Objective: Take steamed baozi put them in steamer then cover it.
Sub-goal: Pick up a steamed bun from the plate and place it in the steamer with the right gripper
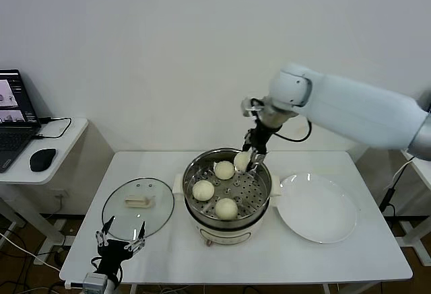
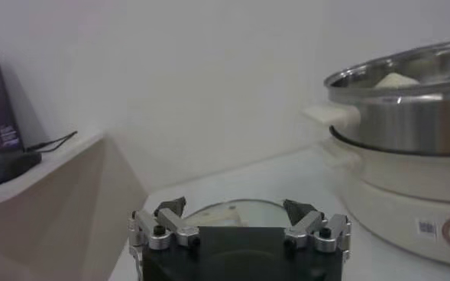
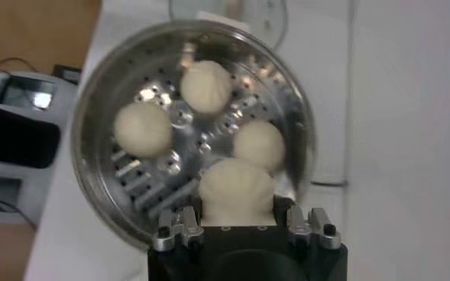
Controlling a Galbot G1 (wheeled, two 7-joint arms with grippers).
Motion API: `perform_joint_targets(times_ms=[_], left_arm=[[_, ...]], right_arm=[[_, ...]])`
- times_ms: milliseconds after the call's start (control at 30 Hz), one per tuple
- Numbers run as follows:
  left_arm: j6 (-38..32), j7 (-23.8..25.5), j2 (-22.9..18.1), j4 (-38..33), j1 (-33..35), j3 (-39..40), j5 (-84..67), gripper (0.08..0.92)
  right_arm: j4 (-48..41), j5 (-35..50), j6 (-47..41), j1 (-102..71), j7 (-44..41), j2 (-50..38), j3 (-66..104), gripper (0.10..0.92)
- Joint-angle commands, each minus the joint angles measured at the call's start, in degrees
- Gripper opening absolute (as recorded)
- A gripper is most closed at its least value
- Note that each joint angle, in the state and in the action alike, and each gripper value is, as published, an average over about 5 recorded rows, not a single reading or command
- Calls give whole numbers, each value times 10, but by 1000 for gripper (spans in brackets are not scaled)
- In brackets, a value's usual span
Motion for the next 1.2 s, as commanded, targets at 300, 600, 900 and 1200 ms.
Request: perform_joint_targets(times_ms=[300,600,900,1200], left_arm=[[3,4,0,1,-3,-4,-3,823],[3,6,1,3,-4,-3,-3,823],[4,7,0,9,-9,2,-2,823],[14,18,-2,3,-19,2,-2,823]], right_arm=[[-32,-47,-31,-58,9,48,-40,568],[-33,-73,-28,-85,9,37,-32,568],[-38,-79,-32,-109,25,31,-1,572],[-1,-74,-34,-71,16,-36,54,762]])
